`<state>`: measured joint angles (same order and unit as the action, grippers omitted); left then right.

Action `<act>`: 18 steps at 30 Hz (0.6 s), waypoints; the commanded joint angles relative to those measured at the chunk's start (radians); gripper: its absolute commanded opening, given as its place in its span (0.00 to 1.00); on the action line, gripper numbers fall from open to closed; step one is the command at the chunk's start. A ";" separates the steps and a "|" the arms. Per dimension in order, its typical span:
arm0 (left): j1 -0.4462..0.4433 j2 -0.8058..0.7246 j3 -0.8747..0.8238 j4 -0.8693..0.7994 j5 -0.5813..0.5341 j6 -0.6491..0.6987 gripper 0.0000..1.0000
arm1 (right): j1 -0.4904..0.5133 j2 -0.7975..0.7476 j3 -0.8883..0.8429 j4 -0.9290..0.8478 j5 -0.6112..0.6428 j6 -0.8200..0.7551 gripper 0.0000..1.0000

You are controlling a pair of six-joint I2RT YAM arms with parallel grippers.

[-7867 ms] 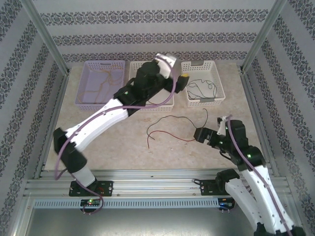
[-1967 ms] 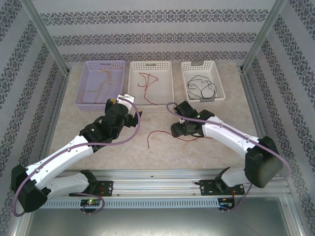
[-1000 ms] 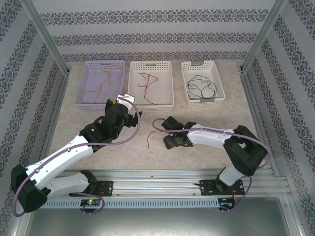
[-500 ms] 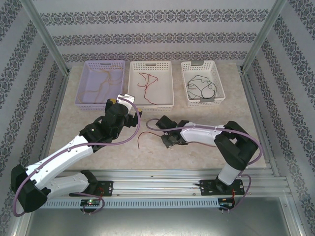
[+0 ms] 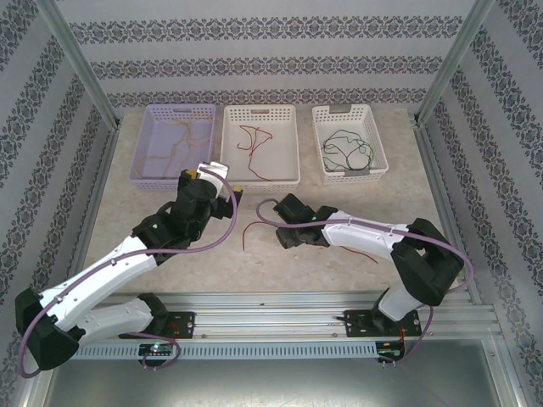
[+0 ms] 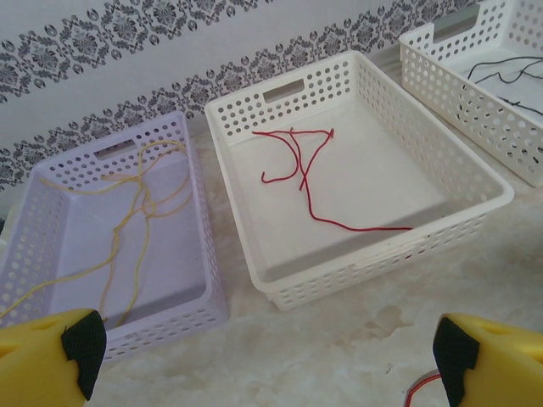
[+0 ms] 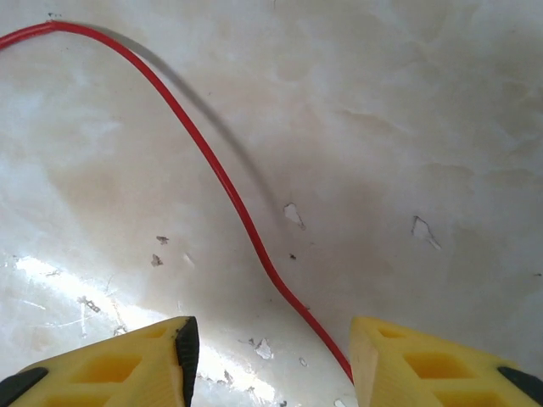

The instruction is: Untangle the cables

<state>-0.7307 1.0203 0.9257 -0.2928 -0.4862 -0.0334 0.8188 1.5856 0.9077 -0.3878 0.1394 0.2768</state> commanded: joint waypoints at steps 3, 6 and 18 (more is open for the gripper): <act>0.011 -0.041 -0.014 0.035 -0.038 0.007 1.00 | -0.018 0.118 0.047 0.018 -0.015 -0.054 0.50; 0.011 -0.048 -0.017 0.041 -0.042 0.008 1.00 | -0.028 0.166 0.066 0.028 -0.017 -0.061 0.48; 0.011 -0.055 -0.020 0.043 -0.041 0.010 1.00 | -0.071 0.214 0.091 0.038 -0.034 -0.074 0.06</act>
<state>-0.7307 0.9829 0.9119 -0.2810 -0.5064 -0.0330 0.7807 1.7725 0.9962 -0.3508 0.0662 0.2092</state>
